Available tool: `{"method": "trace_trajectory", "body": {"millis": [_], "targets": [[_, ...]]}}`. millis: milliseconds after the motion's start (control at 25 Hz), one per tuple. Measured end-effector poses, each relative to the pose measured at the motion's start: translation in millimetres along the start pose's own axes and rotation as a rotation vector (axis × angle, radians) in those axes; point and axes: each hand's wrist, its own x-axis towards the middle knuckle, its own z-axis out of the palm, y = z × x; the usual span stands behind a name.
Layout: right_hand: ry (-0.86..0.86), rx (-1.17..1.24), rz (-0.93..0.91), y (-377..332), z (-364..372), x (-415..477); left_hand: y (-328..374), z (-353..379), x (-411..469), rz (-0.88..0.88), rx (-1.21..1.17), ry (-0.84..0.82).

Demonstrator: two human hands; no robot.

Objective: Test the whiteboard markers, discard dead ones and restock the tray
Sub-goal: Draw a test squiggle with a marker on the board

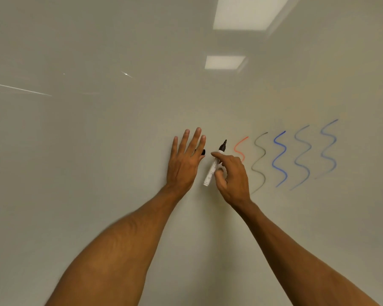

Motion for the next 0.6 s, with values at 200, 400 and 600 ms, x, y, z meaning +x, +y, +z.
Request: {"method": "trace_trajectory", "body": {"millis": [200, 400, 600], "targets": [[0.103, -0.058, -0.02, 11, -1, 13, -5, 22, 0, -0.02, -0.069, 0.057], [0.166, 0.064, 0.15, 12, 1, 18, -2, 31, -4, -0.053, -0.034, 0.096], [0.236, -0.033, 0.105, 16, 14, 21, -2, 33, -6, -0.04, -0.002, 0.123]]}}
